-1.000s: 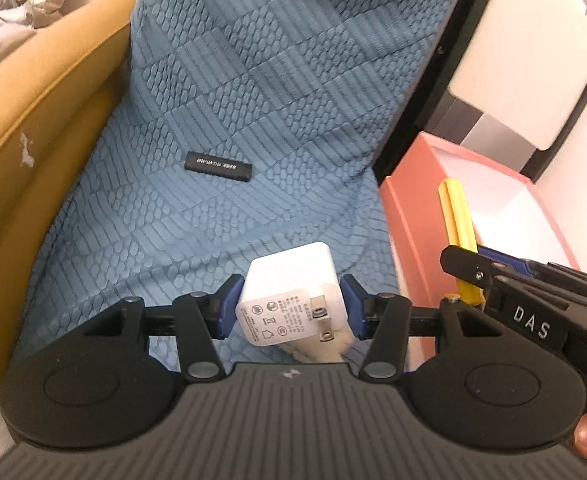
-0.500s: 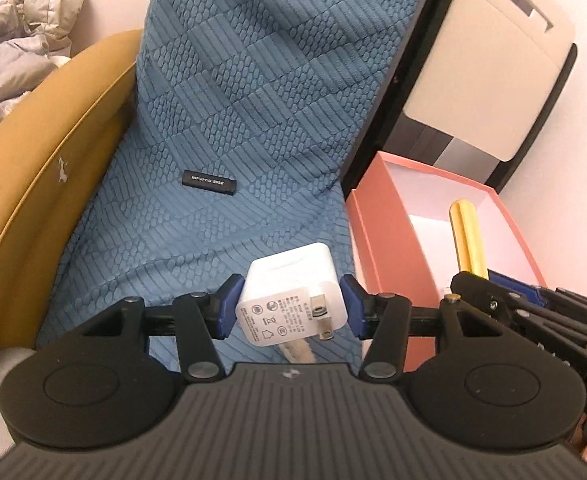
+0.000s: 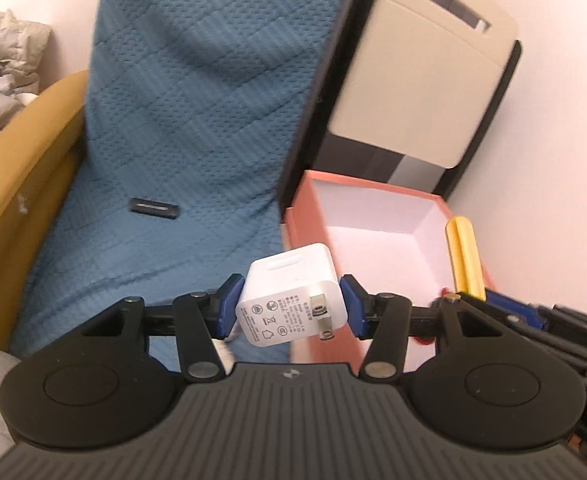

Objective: Organize rigid objects
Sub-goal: 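Carry the adapter and screwdriver in both tools over the pink box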

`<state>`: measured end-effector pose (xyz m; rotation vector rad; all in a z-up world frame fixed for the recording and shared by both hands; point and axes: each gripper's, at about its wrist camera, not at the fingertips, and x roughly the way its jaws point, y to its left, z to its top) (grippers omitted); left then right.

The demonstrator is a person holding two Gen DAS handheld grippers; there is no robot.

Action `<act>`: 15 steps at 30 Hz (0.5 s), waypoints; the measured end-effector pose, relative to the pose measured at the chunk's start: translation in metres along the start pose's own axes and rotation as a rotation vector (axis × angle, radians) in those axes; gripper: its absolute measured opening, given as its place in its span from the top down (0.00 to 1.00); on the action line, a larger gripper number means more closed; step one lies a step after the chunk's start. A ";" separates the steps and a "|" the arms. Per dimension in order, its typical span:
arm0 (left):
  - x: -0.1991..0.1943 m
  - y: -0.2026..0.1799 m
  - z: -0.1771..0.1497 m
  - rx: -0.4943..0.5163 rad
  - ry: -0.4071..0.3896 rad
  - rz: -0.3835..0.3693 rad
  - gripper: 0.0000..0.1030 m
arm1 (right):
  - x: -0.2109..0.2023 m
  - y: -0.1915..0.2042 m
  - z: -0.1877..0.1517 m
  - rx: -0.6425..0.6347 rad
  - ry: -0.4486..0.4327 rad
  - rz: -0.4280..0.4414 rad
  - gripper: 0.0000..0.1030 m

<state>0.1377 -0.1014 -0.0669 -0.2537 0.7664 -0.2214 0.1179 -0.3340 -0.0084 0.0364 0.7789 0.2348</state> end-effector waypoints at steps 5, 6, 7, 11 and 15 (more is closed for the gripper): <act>-0.001 -0.032 0.002 0.009 -0.009 -0.035 0.43 | -0.015 -0.025 0.002 0.004 -0.012 -0.031 0.80; -0.001 -0.037 0.003 0.006 -0.011 -0.046 0.43 | -0.018 -0.030 0.003 0.004 -0.015 -0.037 0.80; -0.002 -0.043 0.005 0.015 -0.014 -0.053 0.43 | -0.022 -0.035 0.003 0.003 -0.020 -0.043 0.80; 0.004 -0.066 0.010 0.032 -0.020 -0.080 0.43 | -0.030 -0.056 0.004 0.019 -0.030 -0.064 0.80; 0.017 -0.085 0.011 0.053 -0.006 -0.087 0.43 | -0.029 -0.077 0.005 0.054 -0.028 -0.080 0.80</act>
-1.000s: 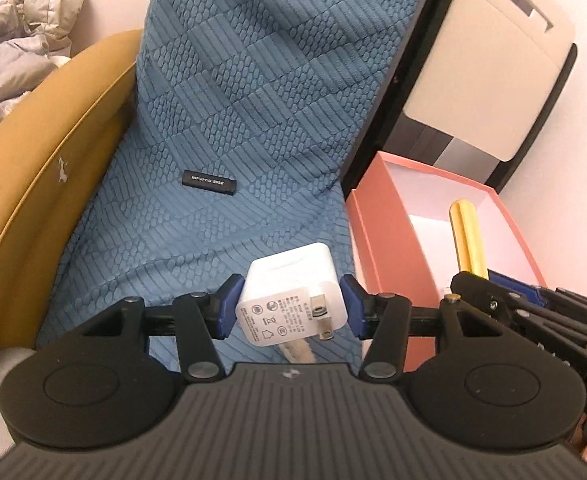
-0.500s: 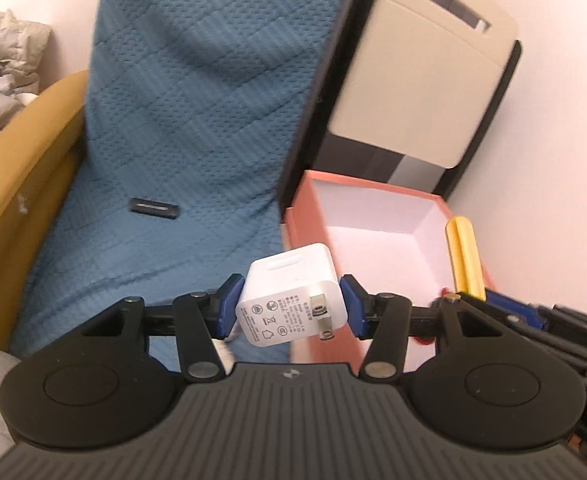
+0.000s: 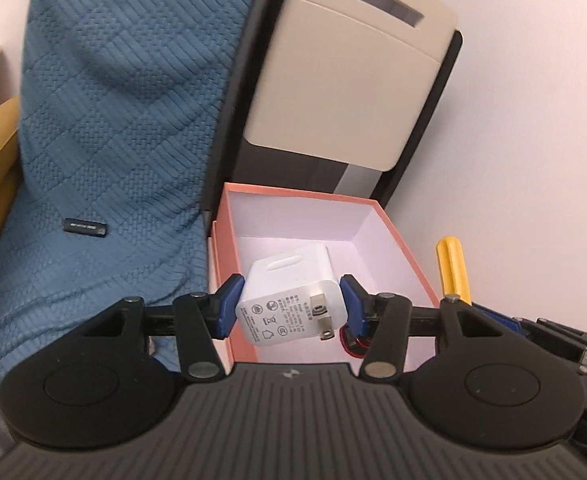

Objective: Organize rigid objects
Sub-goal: 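Carry the adapter and screwdriver in both tools over the pink box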

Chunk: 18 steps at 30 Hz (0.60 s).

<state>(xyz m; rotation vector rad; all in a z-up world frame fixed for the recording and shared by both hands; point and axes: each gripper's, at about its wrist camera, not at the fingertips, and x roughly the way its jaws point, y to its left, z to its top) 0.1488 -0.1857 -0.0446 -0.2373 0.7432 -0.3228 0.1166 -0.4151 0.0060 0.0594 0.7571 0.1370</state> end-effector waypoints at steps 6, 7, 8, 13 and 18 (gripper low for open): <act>0.043 -0.011 -0.003 -0.012 0.064 -0.010 0.43 | 0.019 -0.025 0.002 0.008 0.026 -0.011 0.80; 0.051 -0.012 -0.004 -0.015 0.076 -0.009 0.43 | 0.023 -0.027 0.002 0.008 0.030 -0.013 0.80; 0.058 -0.014 -0.004 -0.014 0.084 -0.006 0.43 | 0.028 -0.032 0.002 0.008 0.038 -0.015 0.80; 0.094 -0.024 -0.005 -0.003 0.117 0.009 0.43 | 0.051 -0.053 -0.002 0.028 0.063 -0.013 0.80; 0.130 -0.034 -0.009 0.010 0.152 0.013 0.43 | 0.073 -0.079 -0.004 0.066 0.075 -0.028 0.80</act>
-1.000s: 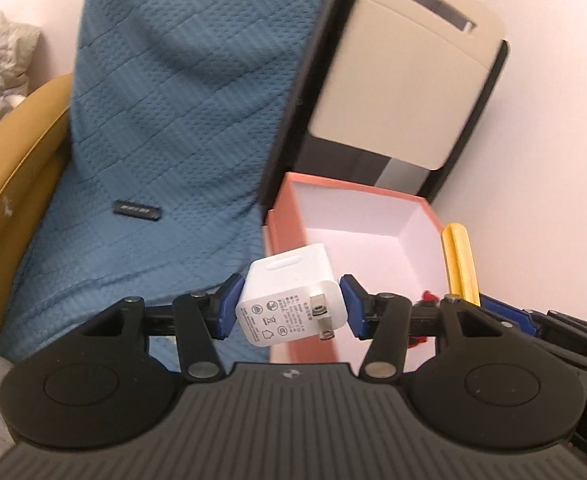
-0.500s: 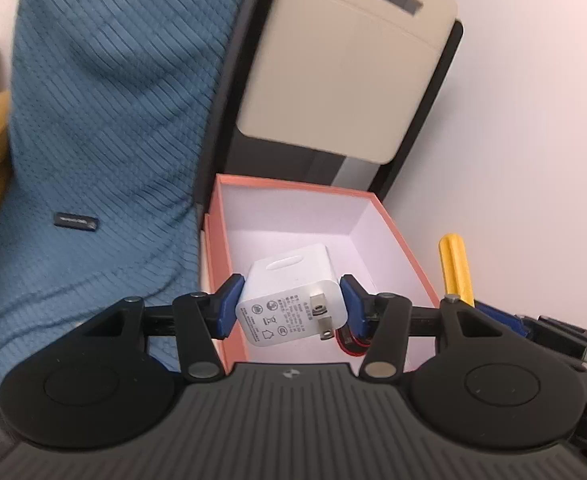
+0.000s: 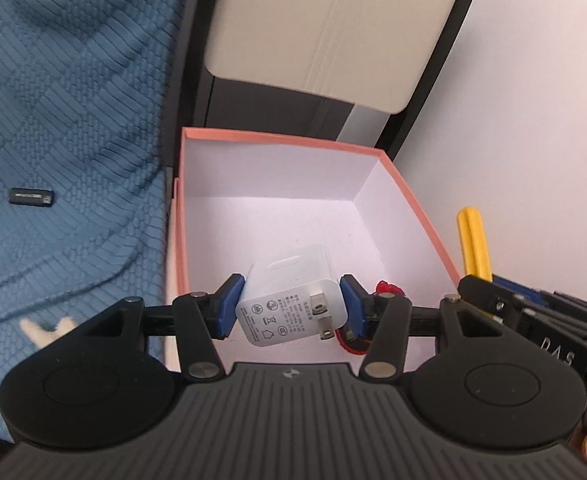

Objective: Organize rigid objects
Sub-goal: 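Carry the adapter and screwdriver in both tools over the pink box, then open the left tool to drop the adapter while the right tool releases the screwdriver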

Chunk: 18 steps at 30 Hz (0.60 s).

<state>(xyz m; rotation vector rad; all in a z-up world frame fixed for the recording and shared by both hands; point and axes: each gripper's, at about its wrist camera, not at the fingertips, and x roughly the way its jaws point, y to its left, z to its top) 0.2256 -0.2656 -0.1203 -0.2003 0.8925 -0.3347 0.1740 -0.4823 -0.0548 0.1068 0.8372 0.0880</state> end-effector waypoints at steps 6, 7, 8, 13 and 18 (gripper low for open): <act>0.042 -0.013 -0.004 0.008 0.050 -0.001 0.43 | 0.030 -0.030 0.002 0.029 0.026 -0.033 0.80; 0.049 -0.015 -0.005 0.008 0.057 -0.003 0.43 | 0.036 -0.034 0.001 0.030 0.035 -0.041 0.80; 0.054 -0.016 -0.006 0.008 0.064 -0.004 0.43 | 0.042 -0.038 0.000 0.032 0.043 -0.048 0.80; 0.076 -0.020 -0.008 0.016 0.096 0.011 0.43 | 0.066 -0.054 -0.008 0.047 0.080 -0.059 0.79; 0.088 -0.021 -0.010 0.017 0.115 0.016 0.43 | 0.083 -0.061 -0.013 0.061 0.103 -0.057 0.79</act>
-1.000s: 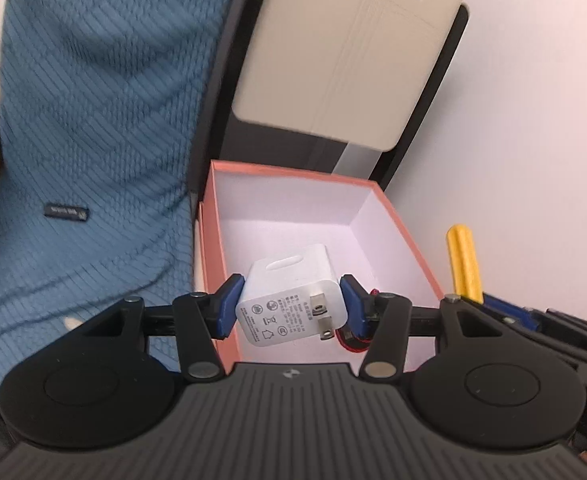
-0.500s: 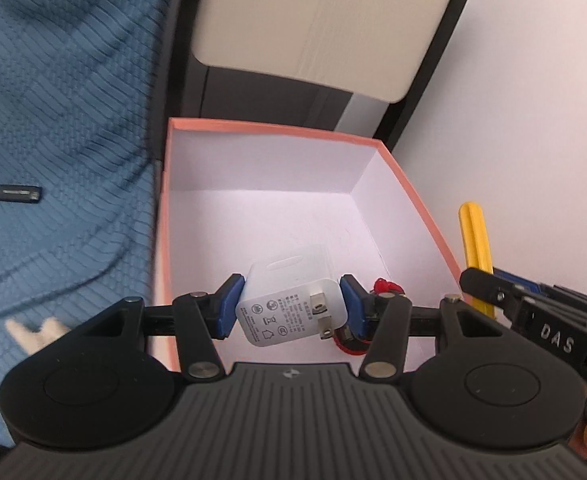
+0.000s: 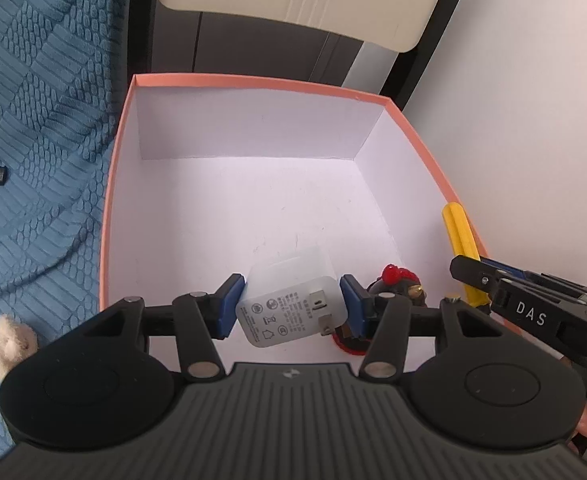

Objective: Organize rigid objects
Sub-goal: 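Open the left tool to drop the adapter while the right tool releases the screwdriver, then withdraw both open tools from the box back toward the seat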

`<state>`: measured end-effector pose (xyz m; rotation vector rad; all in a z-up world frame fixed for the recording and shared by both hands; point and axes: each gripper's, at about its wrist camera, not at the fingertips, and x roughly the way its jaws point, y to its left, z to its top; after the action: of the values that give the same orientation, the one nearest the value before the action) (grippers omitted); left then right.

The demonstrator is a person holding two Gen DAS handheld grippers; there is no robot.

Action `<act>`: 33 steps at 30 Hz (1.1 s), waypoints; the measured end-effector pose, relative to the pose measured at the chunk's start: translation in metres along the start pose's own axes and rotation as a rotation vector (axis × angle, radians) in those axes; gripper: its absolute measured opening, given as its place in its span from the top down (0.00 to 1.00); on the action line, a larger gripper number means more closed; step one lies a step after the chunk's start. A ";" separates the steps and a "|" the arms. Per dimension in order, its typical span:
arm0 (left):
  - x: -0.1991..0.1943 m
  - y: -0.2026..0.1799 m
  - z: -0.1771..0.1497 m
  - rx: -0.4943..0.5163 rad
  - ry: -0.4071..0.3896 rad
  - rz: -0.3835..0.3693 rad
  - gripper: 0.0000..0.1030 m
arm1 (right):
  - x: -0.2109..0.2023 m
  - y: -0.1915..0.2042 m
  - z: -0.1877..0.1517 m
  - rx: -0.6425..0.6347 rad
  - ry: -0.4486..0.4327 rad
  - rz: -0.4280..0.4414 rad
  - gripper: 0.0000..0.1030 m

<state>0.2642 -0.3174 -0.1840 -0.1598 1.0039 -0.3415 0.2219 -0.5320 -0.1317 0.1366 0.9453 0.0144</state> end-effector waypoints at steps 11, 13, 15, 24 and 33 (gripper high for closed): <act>-0.023 0.000 0.002 0.001 -0.039 0.006 0.33 | 0.005 0.002 0.007 0.039 0.010 -0.010 0.73; -0.033 0.001 0.001 -0.003 -0.052 0.002 0.33 | -0.001 0.005 0.008 0.035 0.003 -0.009 0.73; -0.045 0.003 0.000 -0.003 -0.067 0.000 0.33 | -0.009 0.009 0.008 0.031 -0.003 -0.007 0.73; -0.112 0.013 -0.005 0.007 -0.153 -0.003 0.33 | -0.061 0.043 0.000 0.002 -0.085 0.043 0.73; -0.181 0.032 -0.023 0.023 -0.234 -0.004 0.33 | -0.119 0.086 -0.012 -0.035 -0.146 0.090 0.73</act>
<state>0.1627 -0.2230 -0.0613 -0.1766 0.7684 -0.3293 0.1461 -0.4537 -0.0321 0.1459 0.7927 0.1025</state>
